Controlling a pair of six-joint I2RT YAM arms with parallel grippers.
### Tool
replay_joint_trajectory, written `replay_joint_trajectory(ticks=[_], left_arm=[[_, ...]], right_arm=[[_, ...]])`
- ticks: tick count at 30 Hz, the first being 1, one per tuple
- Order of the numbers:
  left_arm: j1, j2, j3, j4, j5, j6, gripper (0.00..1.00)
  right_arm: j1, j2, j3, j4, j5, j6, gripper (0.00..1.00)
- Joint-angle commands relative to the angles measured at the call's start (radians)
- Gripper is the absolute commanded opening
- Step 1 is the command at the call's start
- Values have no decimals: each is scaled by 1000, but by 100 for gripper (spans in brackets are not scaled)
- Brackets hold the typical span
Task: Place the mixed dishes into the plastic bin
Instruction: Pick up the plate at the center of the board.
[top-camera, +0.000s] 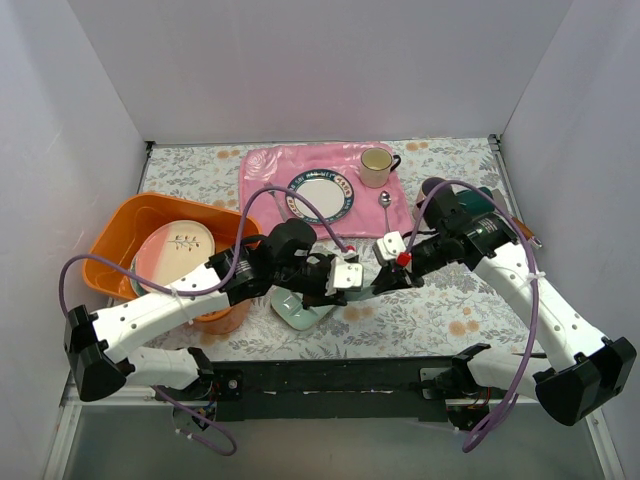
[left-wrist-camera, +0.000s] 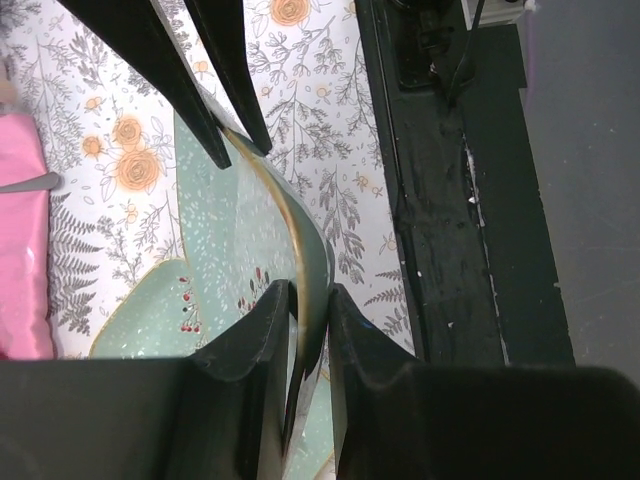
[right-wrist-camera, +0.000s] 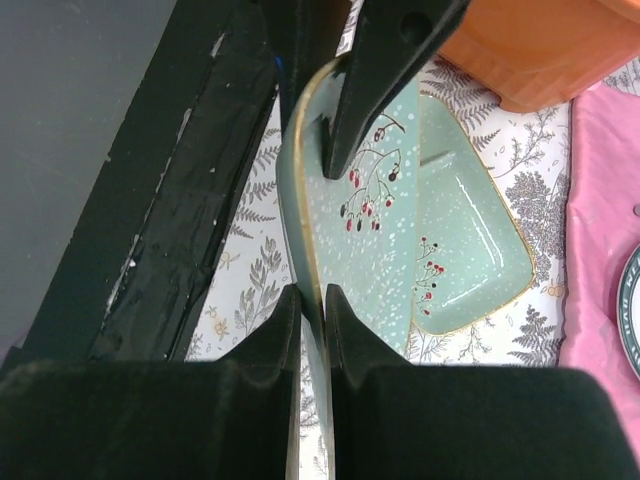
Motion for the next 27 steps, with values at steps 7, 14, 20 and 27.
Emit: replay_joint_trajectory(ticks=[7, 14, 20, 27], left_arm=[[14, -89, 47, 8, -117, -50, 0], [14, -110, 54, -6, -166, -52, 0], [14, -98, 140, -67, -250, -70, 0], [14, -58, 298, -196, -396, -144, 0]], right_arm=[[-46, -29, 33, 258, -122, 261, 59], [-107, -29, 79, 292, -136, 298, 71], [-215, -38, 80, 399, -117, 419, 72], [-328, -101, -47, 558, -74, 571, 72]])
